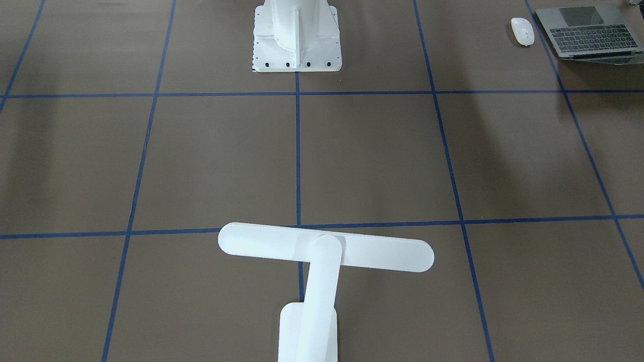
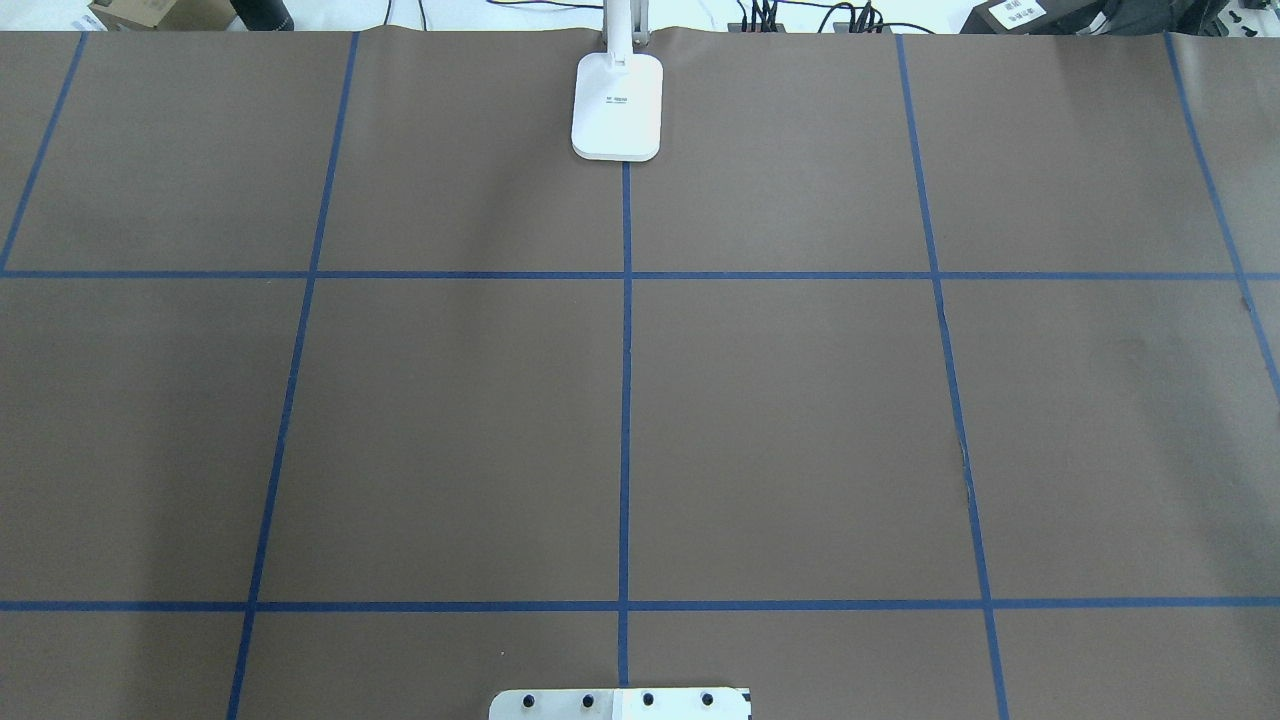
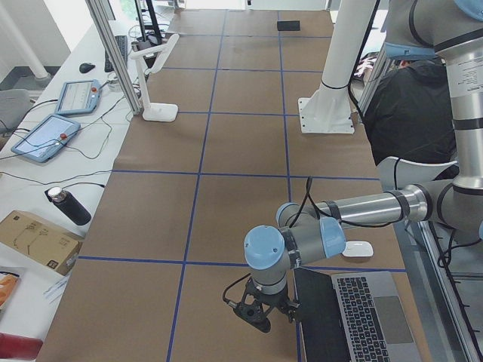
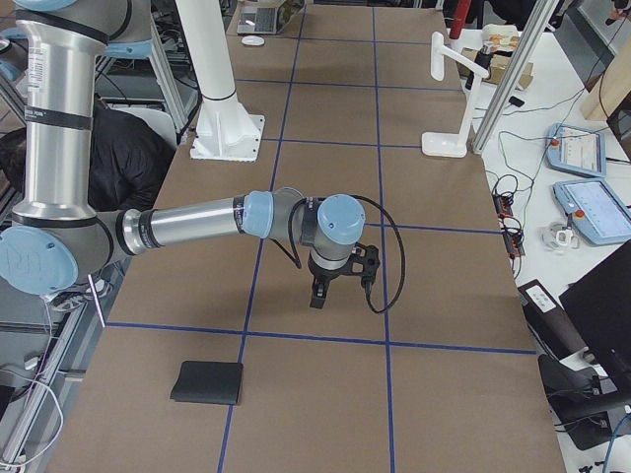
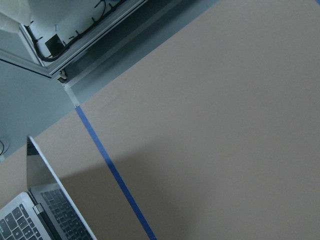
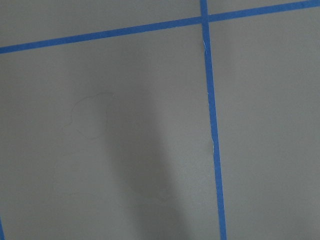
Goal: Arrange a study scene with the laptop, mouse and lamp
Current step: 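Carry the open silver laptop by its screen edge with the left gripper toward the table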
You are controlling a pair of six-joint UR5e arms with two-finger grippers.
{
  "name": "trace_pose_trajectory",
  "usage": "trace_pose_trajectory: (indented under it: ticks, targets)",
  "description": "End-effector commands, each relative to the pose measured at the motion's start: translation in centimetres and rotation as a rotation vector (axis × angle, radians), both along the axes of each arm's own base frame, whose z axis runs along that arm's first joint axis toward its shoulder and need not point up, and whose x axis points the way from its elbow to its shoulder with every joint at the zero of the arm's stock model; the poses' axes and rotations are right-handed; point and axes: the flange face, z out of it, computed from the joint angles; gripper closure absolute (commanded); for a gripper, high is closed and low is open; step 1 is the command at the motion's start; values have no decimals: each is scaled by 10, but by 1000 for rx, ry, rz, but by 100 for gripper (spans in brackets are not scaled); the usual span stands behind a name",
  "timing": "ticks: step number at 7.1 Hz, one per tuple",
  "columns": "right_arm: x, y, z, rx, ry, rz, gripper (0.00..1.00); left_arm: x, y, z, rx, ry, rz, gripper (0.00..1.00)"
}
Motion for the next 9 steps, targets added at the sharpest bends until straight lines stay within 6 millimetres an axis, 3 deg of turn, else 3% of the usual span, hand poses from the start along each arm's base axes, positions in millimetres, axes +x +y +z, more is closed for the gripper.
trace_pose_trajectory:
  ticks: [1,2,5,9]
  targets:
    - [0,1,3,1,-3,-5,0,3,9,4,-98,3,-52,0]
    - [0,2,13,-26,-7,-3,0,3,8,3,-136,-12,-110,0]
    - [-1,14,18,-44,-31,4,0,4,5,3,-154,-16,-144,0]
    - [4,14,4,-12,-35,15,0,12,6,25,-219,53,-186,0]
